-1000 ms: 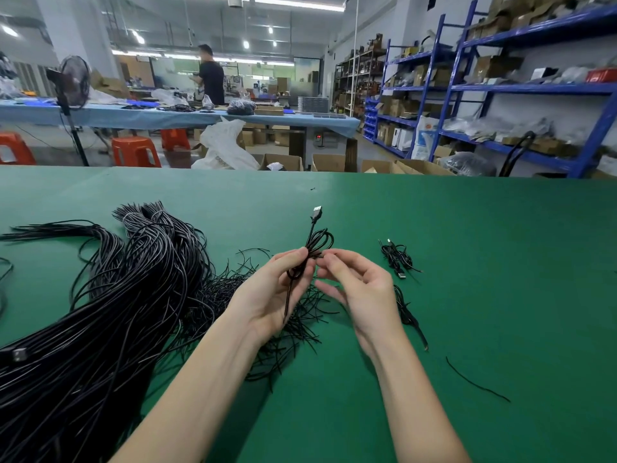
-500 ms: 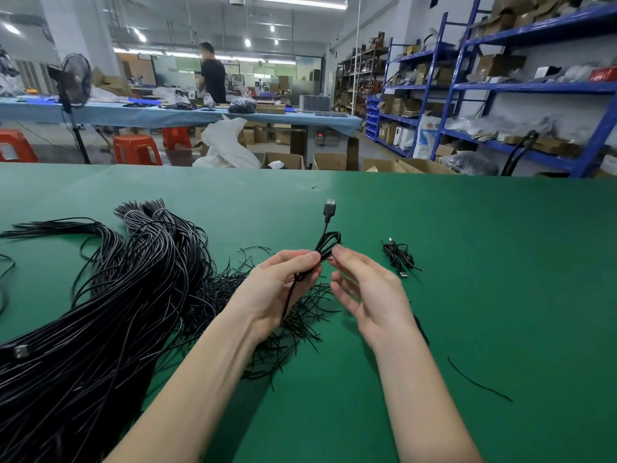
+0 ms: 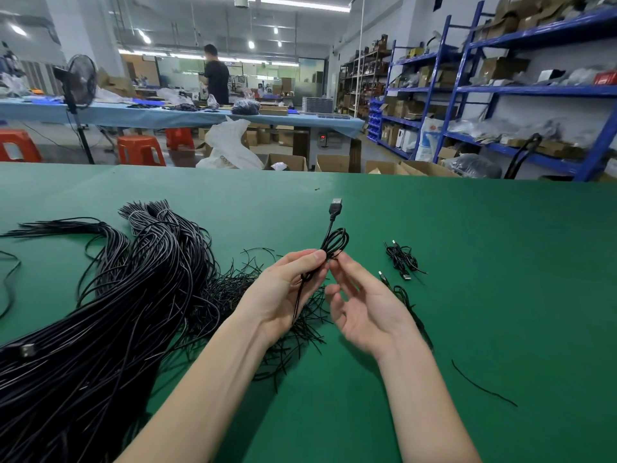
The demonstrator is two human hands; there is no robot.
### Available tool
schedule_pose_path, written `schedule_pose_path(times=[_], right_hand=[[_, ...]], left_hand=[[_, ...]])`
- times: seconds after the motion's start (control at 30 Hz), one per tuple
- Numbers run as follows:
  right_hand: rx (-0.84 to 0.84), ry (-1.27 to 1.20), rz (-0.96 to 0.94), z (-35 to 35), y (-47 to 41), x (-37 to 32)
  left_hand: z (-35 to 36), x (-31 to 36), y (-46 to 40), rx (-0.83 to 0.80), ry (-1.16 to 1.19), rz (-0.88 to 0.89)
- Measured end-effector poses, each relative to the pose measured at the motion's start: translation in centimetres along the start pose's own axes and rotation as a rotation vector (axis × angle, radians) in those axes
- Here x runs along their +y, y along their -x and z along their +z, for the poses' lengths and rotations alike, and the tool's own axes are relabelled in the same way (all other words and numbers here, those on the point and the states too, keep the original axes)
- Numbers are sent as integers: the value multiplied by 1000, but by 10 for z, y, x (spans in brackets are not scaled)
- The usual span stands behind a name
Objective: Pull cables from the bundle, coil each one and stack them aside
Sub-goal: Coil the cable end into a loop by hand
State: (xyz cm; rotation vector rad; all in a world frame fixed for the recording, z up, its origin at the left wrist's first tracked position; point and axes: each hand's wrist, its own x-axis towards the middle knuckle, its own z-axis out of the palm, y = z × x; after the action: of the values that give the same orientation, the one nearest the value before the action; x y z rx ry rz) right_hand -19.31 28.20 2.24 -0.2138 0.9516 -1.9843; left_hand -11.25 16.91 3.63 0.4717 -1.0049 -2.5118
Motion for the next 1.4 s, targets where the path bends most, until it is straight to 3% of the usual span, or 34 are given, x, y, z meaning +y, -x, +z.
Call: schedule_pose_path(times=[0.13, 0.43, 0.6, 1.03, 1.2, 1.4], right_hand=[[-67, -30, 23, -5, 2, -2], [-16, -45, 118, -5, 3, -5], [9, 88, 103, -9, 3, -8], [85, 432, 26, -16, 5, -17], [319, 692, -244, -7, -2, -4], [637, 1459, -903, -2, -6, 22]], left_hand=[[0, 3, 1, -28, -39, 17], [-1, 1, 2, -92, -232, 143], [-4, 2, 3, -121, -388, 203], [-14, 1, -1, -137, -592, 160], [-12, -5, -4, 7, -675, 283], [-10, -9, -9, 255, -861, 432]])
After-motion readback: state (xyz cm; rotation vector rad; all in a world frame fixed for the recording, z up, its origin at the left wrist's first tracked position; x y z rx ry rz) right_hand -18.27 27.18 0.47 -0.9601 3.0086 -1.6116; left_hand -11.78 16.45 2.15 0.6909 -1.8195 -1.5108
